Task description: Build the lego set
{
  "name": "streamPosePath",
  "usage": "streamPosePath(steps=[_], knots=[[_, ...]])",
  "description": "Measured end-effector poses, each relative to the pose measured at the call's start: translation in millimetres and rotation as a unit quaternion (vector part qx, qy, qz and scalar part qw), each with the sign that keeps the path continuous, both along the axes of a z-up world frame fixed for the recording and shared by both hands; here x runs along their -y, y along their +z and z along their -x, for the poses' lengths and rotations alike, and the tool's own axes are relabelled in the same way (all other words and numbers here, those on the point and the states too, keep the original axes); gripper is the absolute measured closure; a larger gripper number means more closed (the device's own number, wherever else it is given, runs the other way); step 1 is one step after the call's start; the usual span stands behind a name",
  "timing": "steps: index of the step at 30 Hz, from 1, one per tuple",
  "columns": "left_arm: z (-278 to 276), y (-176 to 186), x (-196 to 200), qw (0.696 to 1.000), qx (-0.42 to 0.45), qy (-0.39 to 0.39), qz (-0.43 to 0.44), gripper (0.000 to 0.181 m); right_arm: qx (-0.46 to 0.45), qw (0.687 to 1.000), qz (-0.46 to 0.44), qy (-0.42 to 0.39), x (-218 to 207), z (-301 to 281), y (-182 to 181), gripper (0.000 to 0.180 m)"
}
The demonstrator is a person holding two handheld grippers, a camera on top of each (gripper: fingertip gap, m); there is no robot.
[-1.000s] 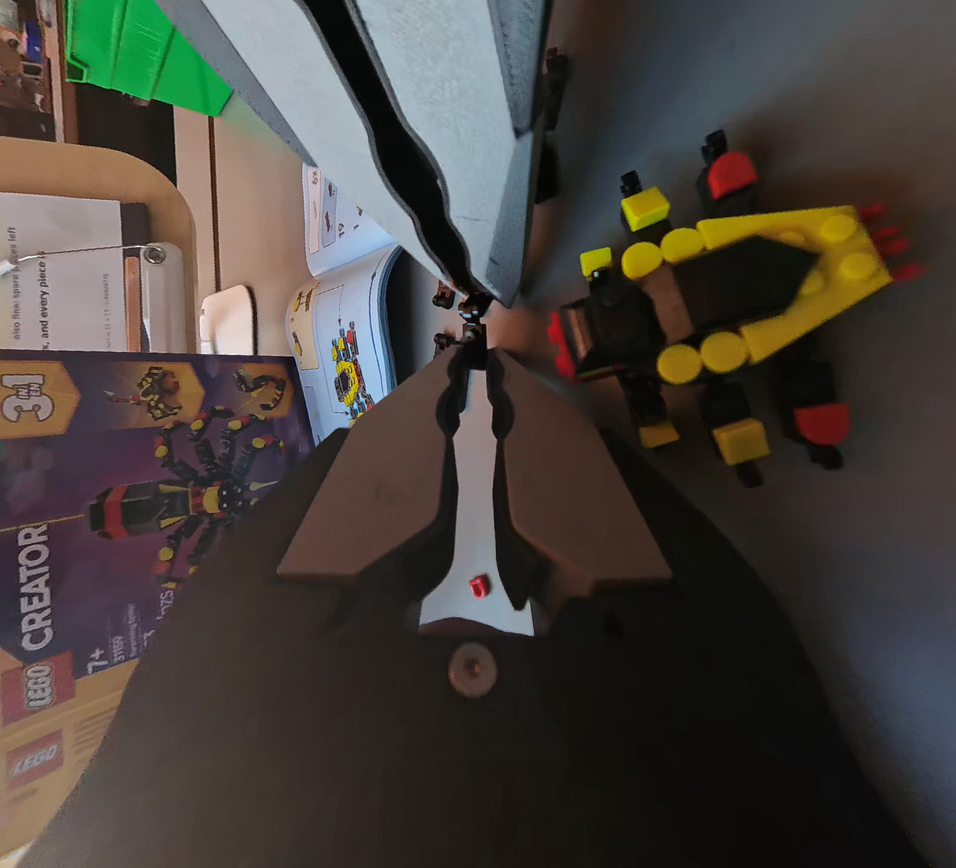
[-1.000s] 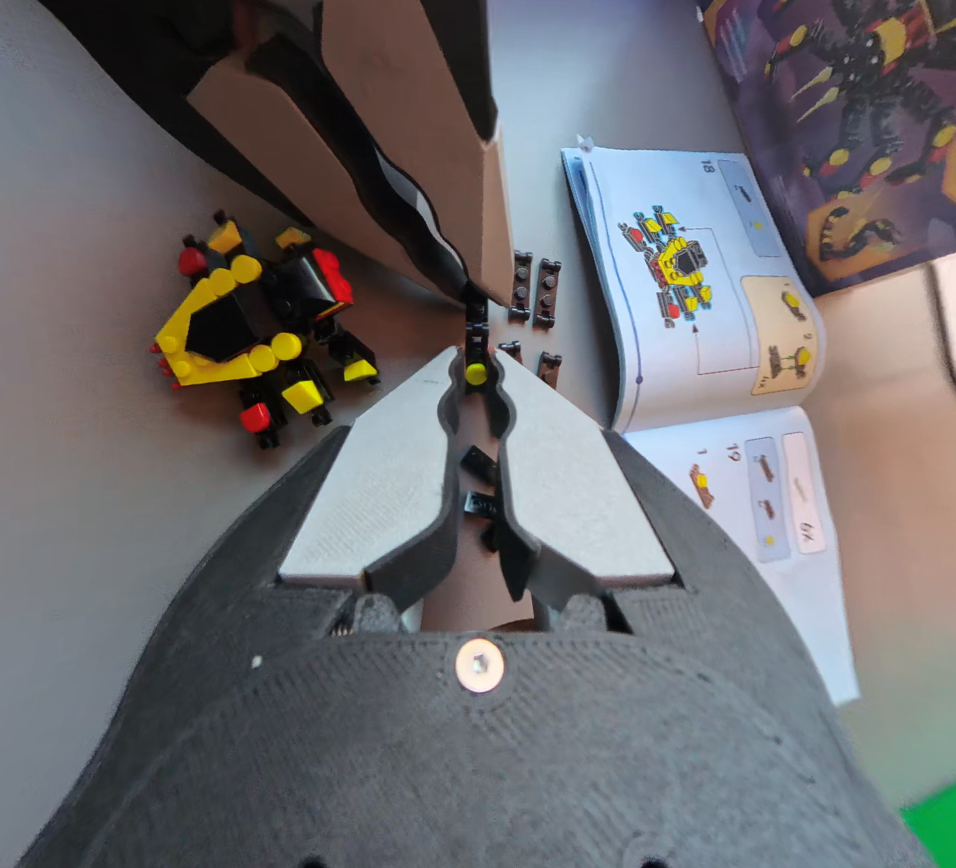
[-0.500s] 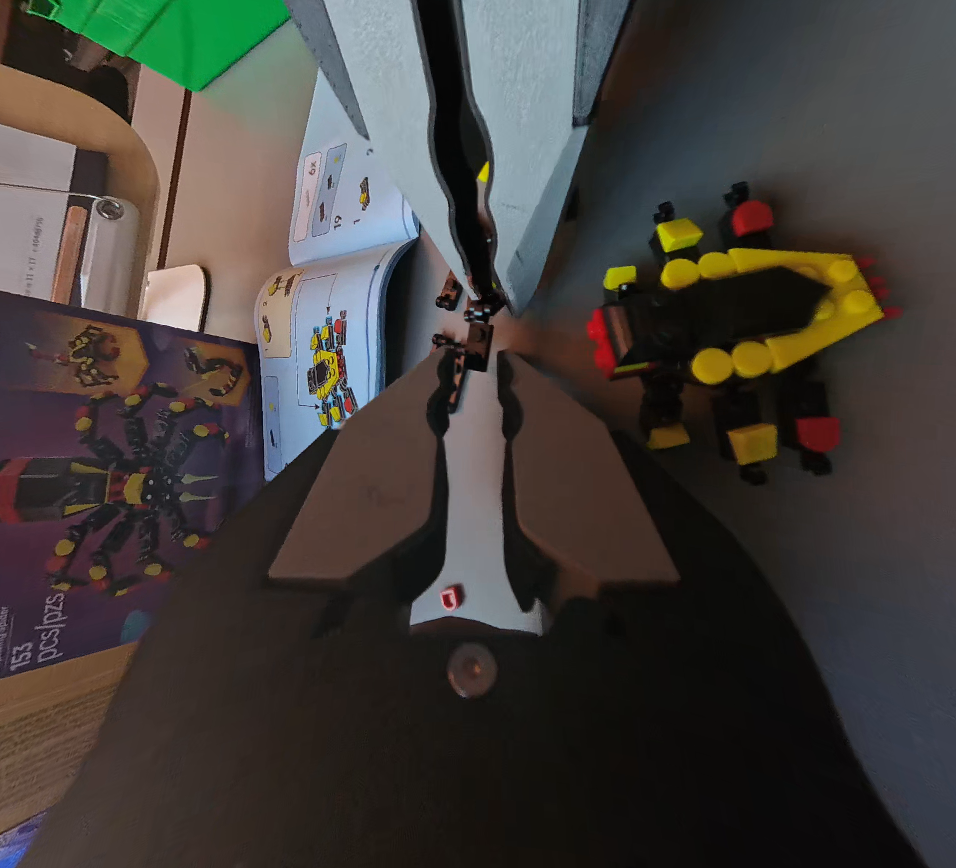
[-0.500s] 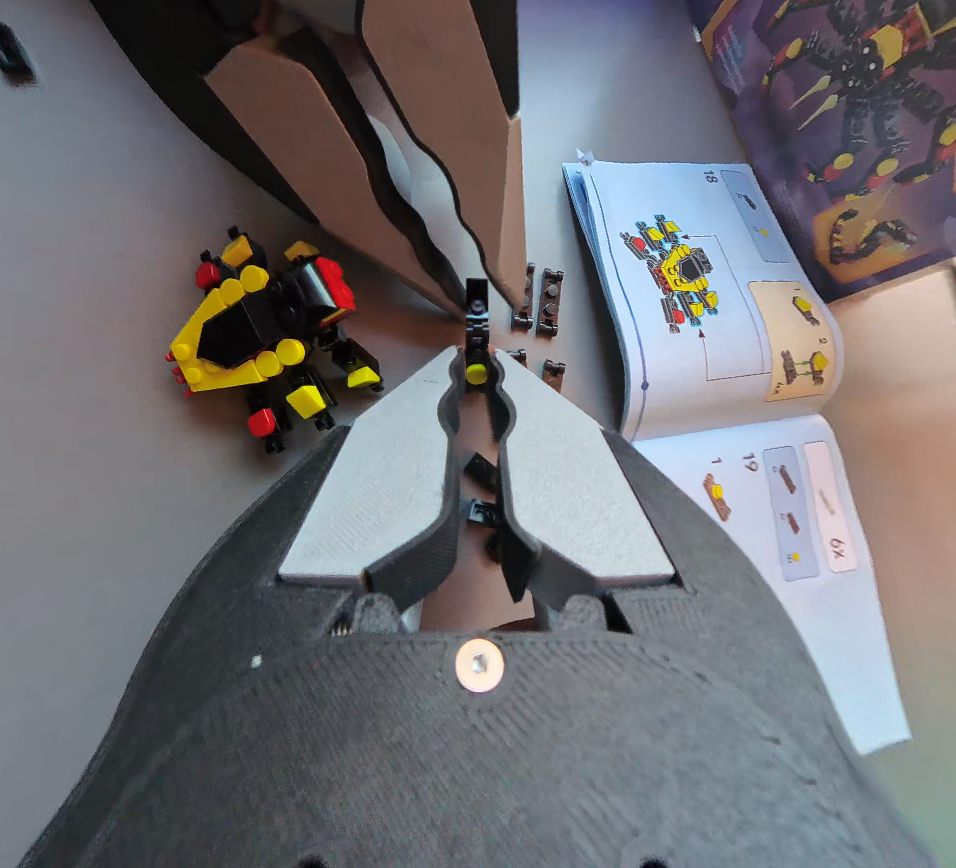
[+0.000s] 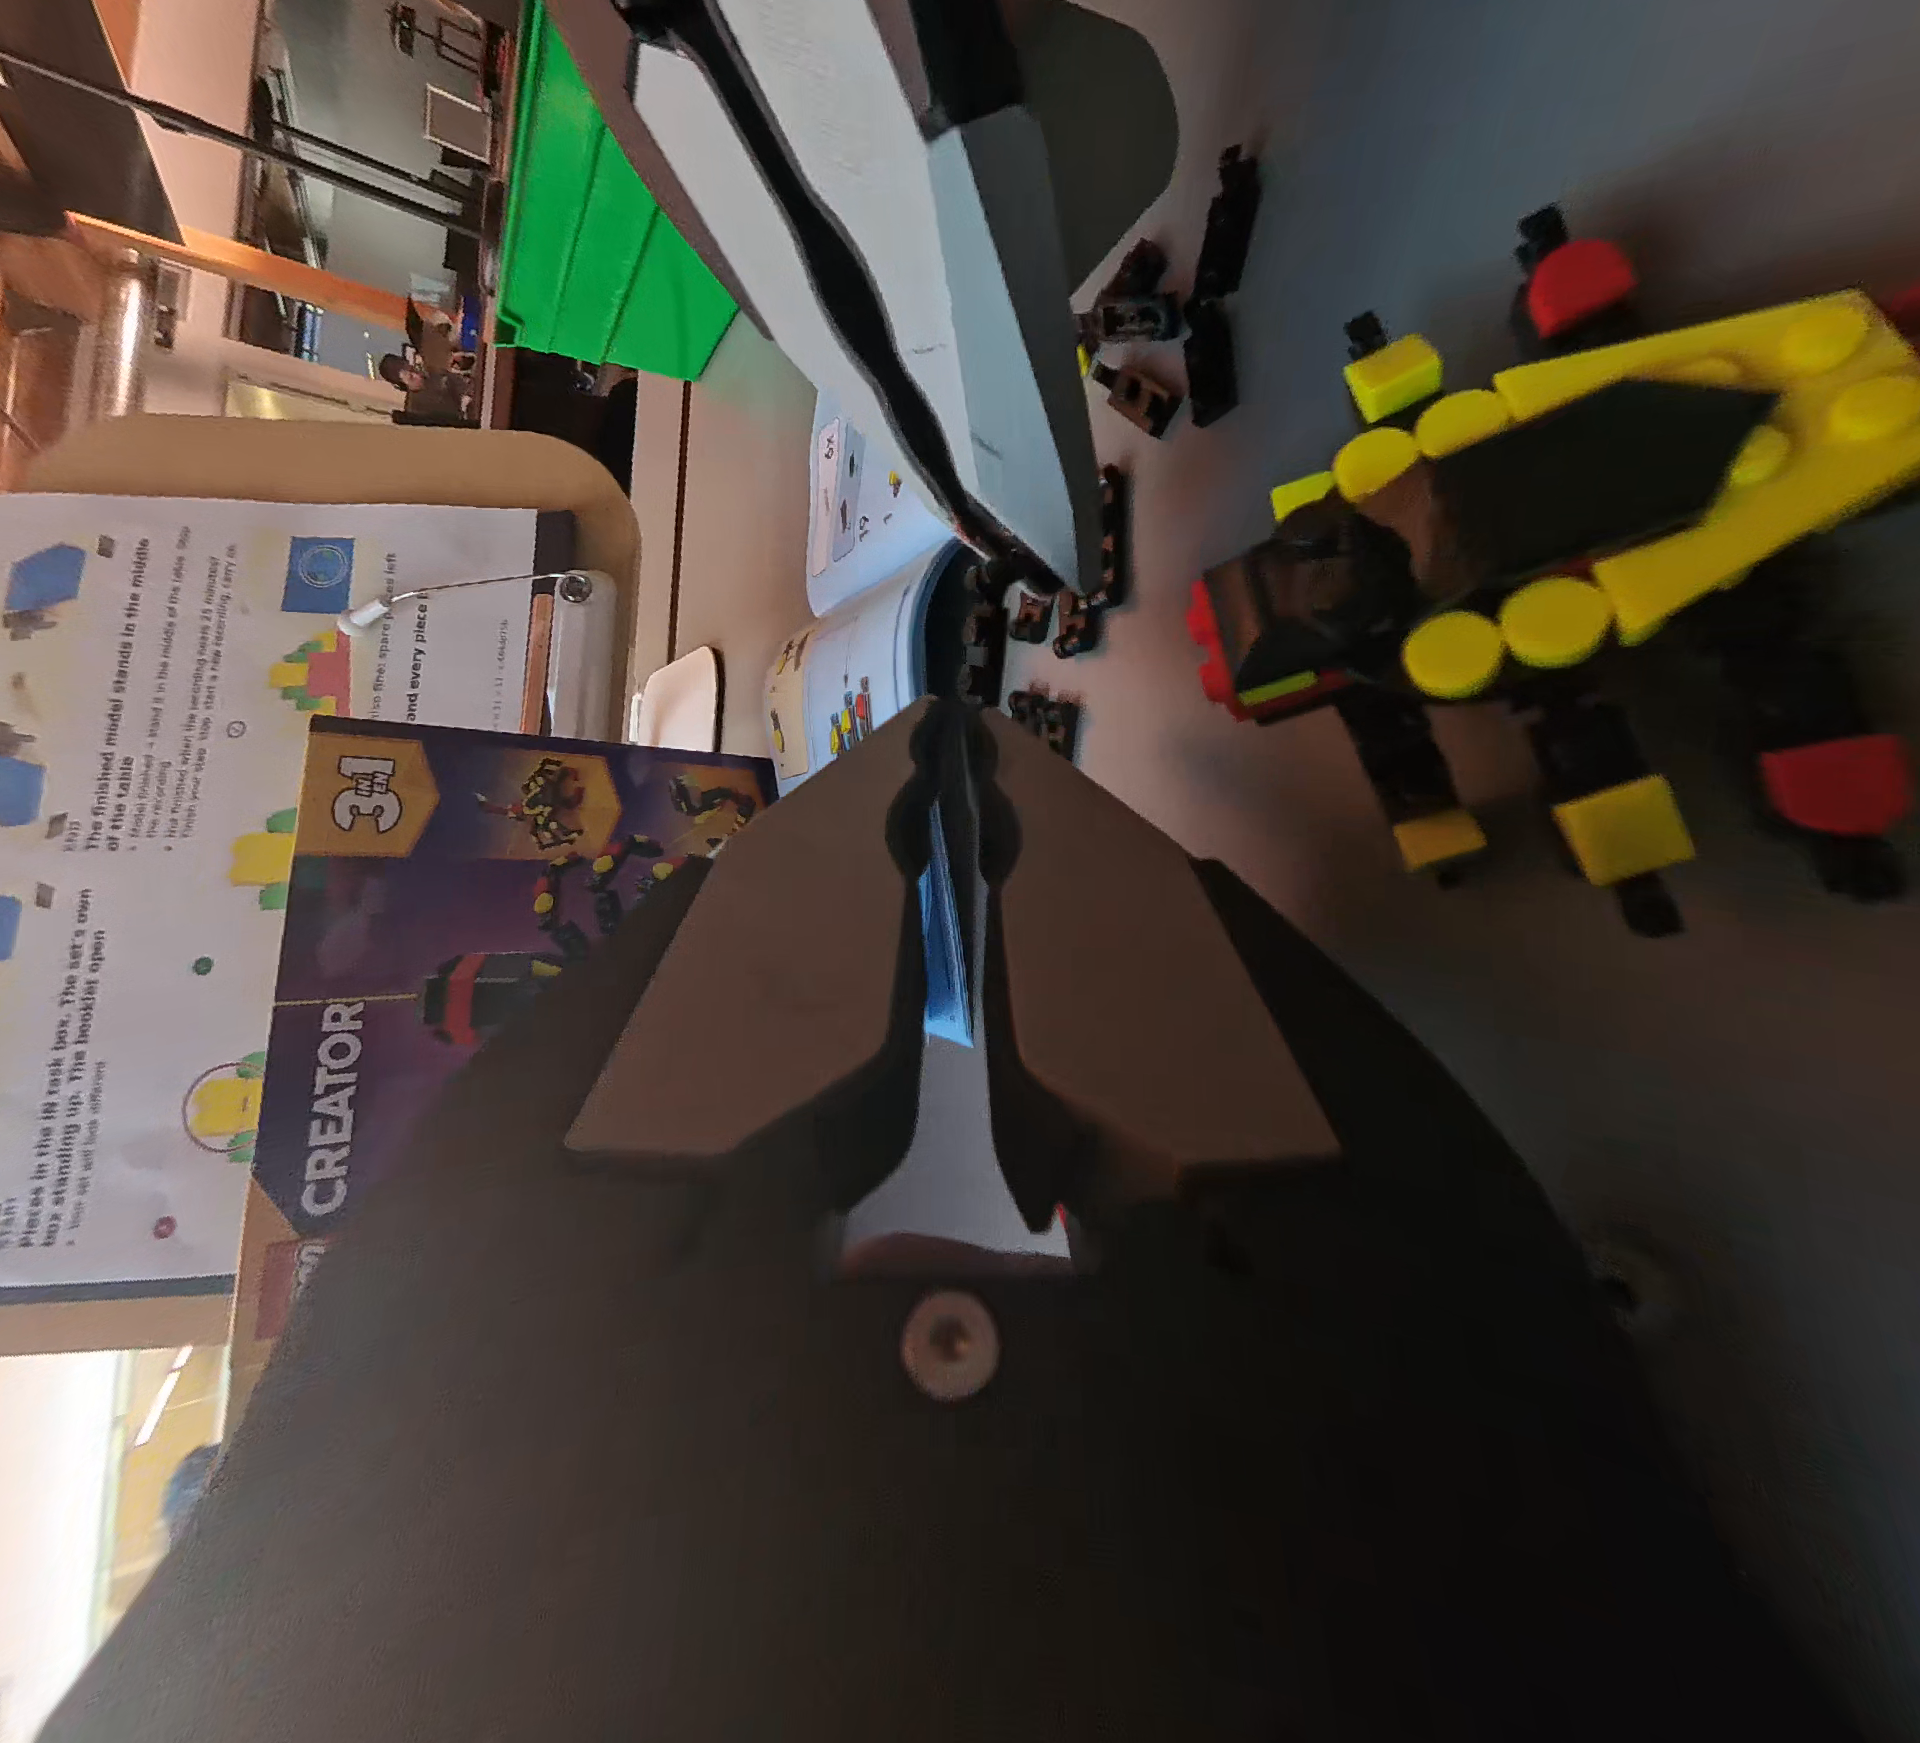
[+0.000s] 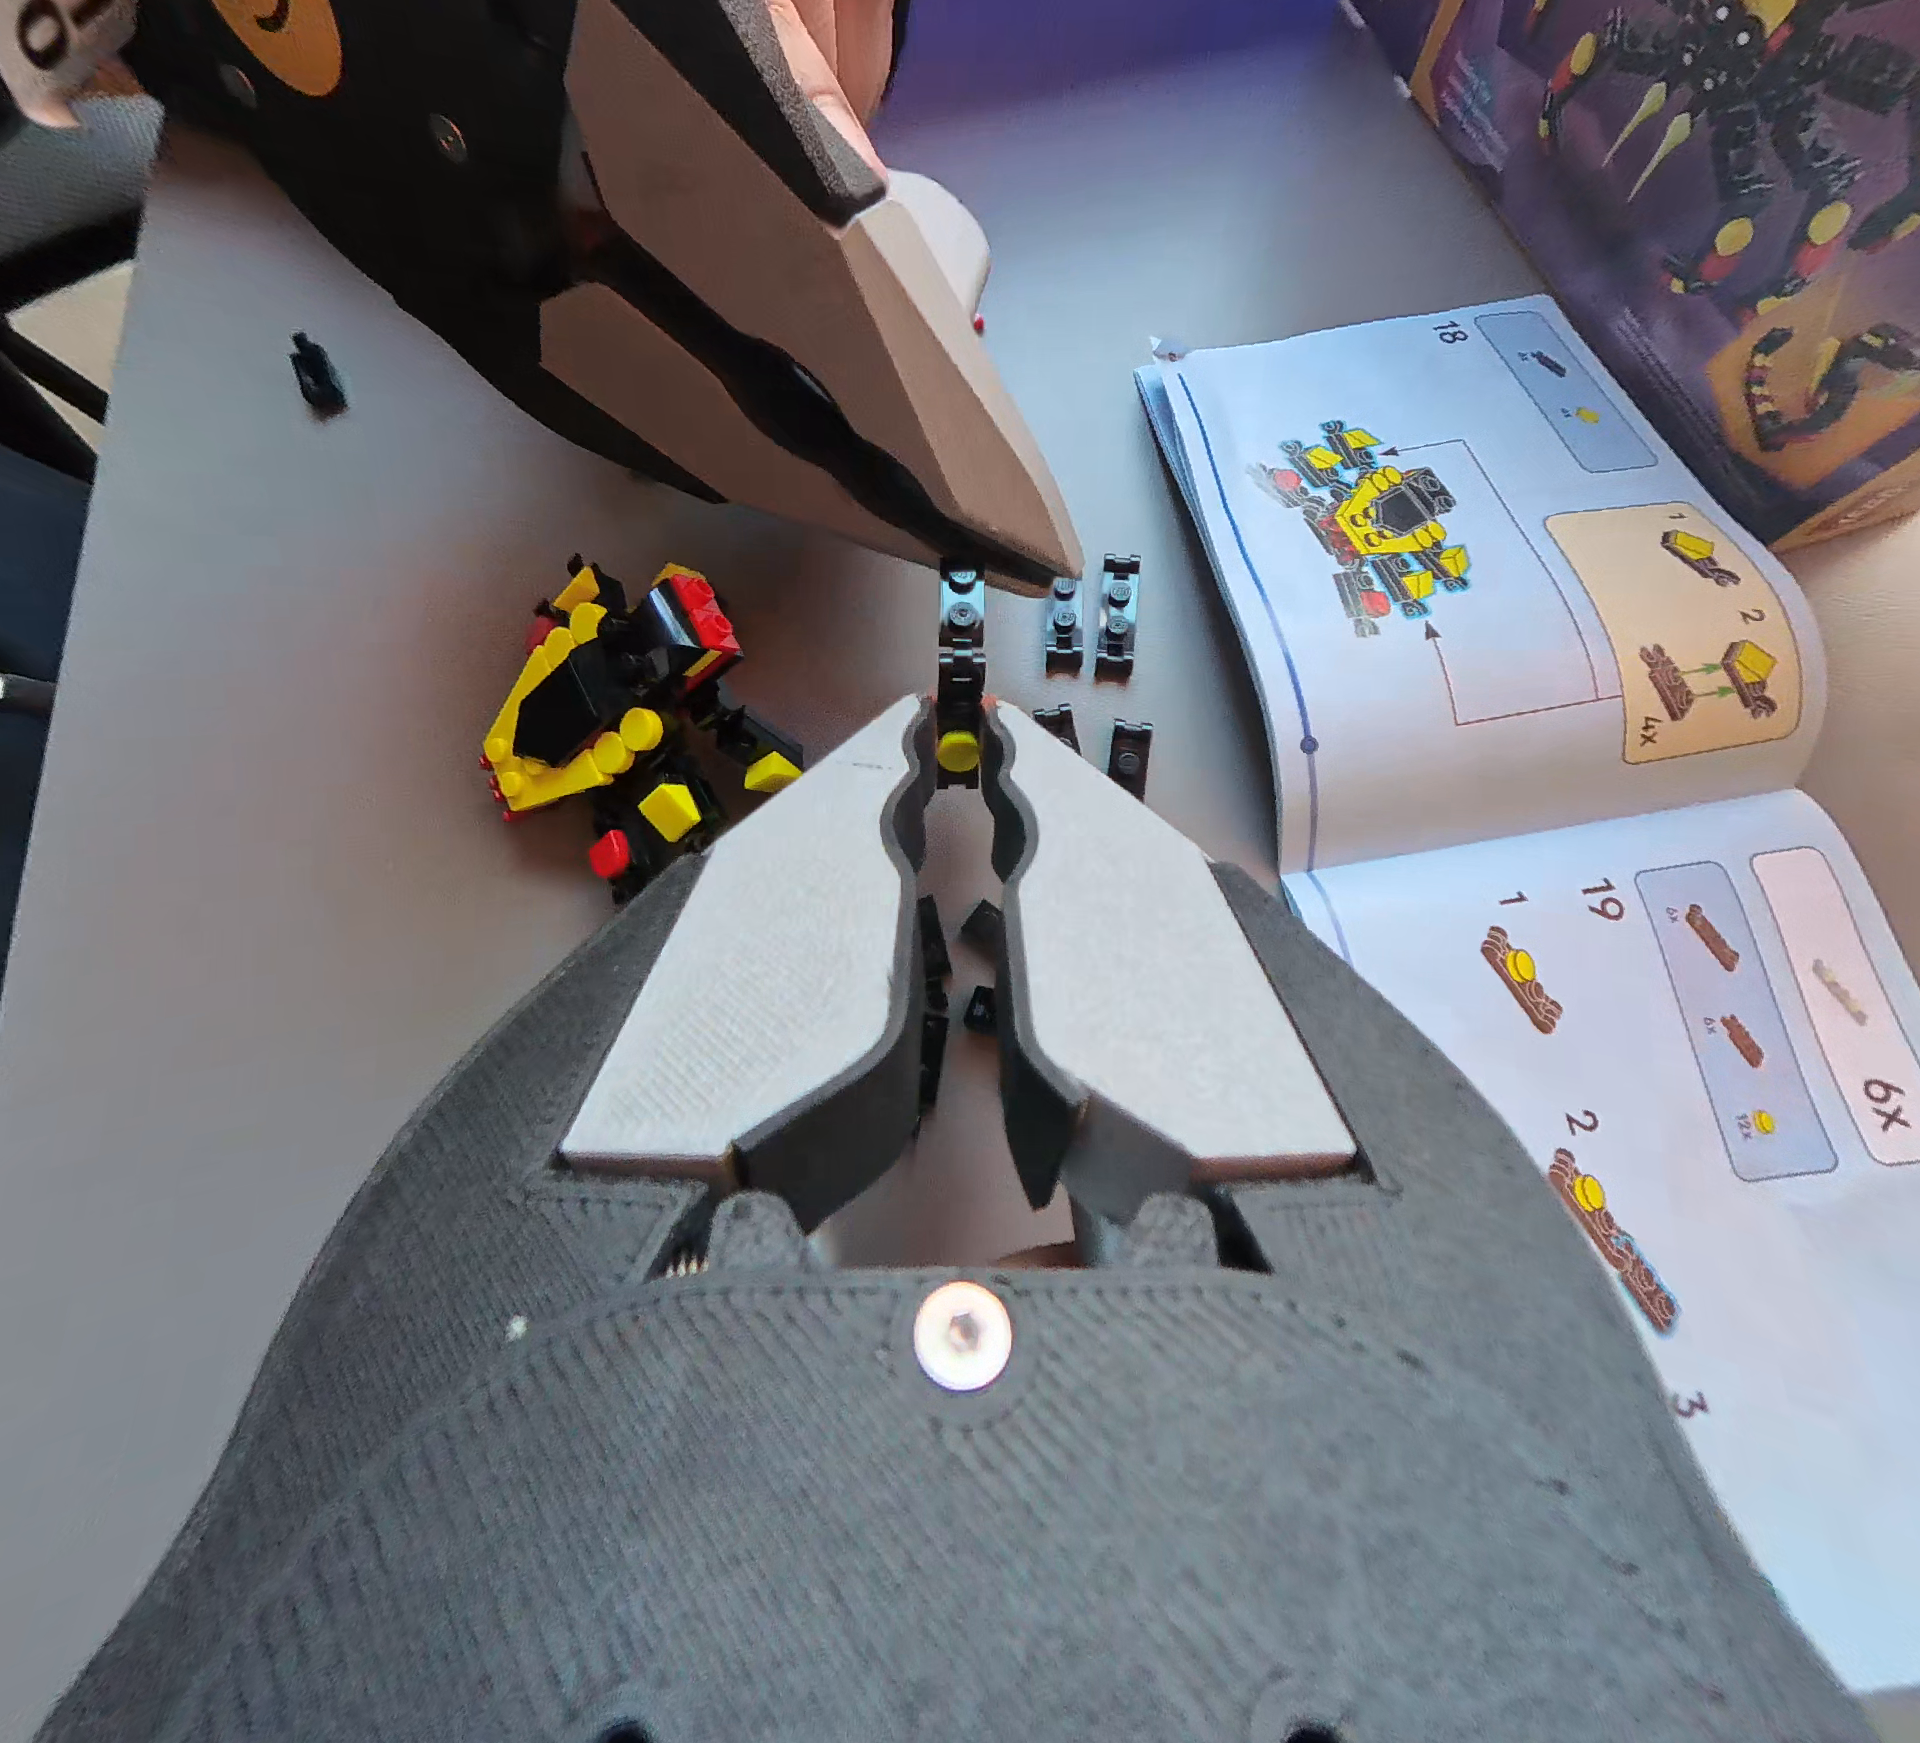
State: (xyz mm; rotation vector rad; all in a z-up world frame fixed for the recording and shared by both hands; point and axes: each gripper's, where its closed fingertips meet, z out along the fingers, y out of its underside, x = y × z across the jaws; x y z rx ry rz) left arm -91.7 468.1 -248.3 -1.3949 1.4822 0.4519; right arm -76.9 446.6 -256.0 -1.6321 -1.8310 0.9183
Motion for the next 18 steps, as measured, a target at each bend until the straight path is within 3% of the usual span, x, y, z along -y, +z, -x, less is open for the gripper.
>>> streamPosePath(steps=[6, 8, 10, 12, 18], knots=[[1.2, 0.1, -1.0, 1.0, -0.009, -0.001, -0.009, 0.172, 0.002, 1.0, 0.014, -0.001, -0.1, 0.6, -2.1, 0.174], [0.7, 0.6, -0.8, 1.0, 0.0, -0.002, -0.002, 0.157, -0.007, 1.0, 0.025, -0.002, -0.1, 1.0, 1.1, 0.174], [0.1, -0.2, -0.6, 1.0, -0.004, -0.002, -0.005, 0.158, -0.013, 0.999, 0.037, 0.002, 1.8, 1.2, 3.8, 0.174], [-4.1, 0.9, 3.3, 1.0, -0.006, -0.02, -0.016, 0.178, -0.013, 0.999, 0.043, 0.006, 4.2, 1.3, 4.5, 0.174], [-5.2, 3.5, 4.9, 0.995, -0.062, -0.034, -0.072, 0.179, -0.001, 0.999, 0.037, 0.014, 7.2, 0.7, 2.2, 0.174]])
